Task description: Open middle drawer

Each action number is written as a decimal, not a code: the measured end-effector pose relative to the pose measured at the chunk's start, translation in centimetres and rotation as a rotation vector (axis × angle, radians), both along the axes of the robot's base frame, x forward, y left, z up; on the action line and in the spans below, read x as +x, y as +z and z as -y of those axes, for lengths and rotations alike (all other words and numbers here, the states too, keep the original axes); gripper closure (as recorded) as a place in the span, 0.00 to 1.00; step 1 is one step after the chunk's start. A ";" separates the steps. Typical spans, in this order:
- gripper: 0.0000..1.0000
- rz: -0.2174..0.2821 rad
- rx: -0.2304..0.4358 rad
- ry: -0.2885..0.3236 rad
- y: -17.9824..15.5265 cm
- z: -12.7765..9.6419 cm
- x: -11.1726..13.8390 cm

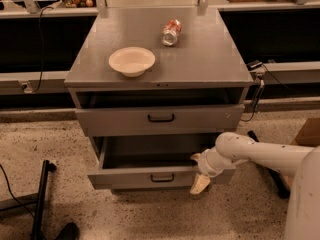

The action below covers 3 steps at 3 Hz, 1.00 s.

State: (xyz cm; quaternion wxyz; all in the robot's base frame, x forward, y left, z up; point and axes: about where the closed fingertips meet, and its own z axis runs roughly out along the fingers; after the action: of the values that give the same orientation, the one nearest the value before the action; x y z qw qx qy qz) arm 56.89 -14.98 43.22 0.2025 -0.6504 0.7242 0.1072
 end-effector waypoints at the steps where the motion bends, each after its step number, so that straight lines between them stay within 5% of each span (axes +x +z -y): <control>1: 0.42 -0.053 -0.015 0.032 -0.8 0.1 -0.8; 2: 0.63 -0.092 -0.024 0.072 -0.3 0.6 -2.1; 3: 0.70 -0.094 -0.015 0.160 2.6 0.8 -3.8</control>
Offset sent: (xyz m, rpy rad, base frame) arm -0.0363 -0.0167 0.0077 -0.0385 0.1390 0.1229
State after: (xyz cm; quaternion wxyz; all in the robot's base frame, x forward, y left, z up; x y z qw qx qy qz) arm 53.13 -15.77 45.82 0.1542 -0.7019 0.6793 0.1483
